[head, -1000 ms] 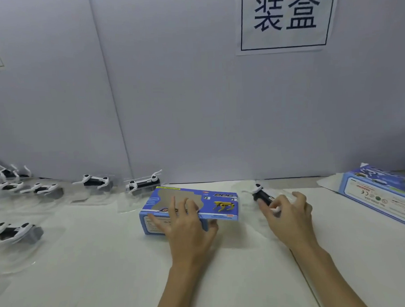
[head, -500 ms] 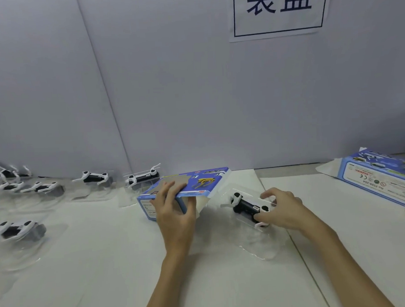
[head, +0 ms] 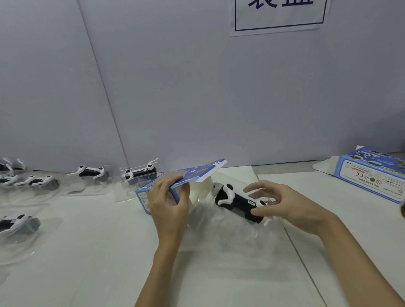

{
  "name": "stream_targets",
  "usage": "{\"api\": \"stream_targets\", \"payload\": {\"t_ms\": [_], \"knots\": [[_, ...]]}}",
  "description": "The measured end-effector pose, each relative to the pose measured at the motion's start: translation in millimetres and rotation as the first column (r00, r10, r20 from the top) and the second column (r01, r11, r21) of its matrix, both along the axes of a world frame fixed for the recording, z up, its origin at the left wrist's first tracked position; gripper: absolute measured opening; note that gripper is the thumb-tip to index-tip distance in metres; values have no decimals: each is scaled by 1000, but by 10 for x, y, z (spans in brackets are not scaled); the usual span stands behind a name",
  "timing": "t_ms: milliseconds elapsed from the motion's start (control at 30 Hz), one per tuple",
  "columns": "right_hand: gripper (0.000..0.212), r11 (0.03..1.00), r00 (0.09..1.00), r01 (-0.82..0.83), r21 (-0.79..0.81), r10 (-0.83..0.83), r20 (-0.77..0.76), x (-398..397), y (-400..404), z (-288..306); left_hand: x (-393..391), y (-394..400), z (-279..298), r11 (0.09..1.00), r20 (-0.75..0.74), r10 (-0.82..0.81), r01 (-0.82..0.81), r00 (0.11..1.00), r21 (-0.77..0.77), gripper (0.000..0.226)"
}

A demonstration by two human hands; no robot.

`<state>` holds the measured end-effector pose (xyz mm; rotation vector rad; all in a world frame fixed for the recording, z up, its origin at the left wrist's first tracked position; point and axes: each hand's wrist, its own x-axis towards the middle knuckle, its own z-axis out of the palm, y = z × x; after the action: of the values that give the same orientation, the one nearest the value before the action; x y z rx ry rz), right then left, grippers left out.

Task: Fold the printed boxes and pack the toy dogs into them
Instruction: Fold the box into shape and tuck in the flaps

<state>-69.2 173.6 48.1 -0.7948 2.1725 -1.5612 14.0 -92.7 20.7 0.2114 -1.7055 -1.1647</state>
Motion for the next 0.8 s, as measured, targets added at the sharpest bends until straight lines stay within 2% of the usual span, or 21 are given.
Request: {"api": "stream_targets", "payload": {"t_ms": [167,333,667,800], "knots": [[49,976,993,89,-198,-71,98,1,-82,-47,37,-18,29,999,10,-29,29,1000,31,21],[45,951,983,185,-246,-179,46,12,-214,-109,73,11,43,997,34,-78,78,996,-3,36],[62,964,955,248,-91,-259,-142,28,-432,-231,73,47,-5,991,86,-37,47,996,-121,31],[50,965,937,261,0,-253,-239,5,-488,-270,66,122,-49,965,164,-83,121,983,-235,40]]}}
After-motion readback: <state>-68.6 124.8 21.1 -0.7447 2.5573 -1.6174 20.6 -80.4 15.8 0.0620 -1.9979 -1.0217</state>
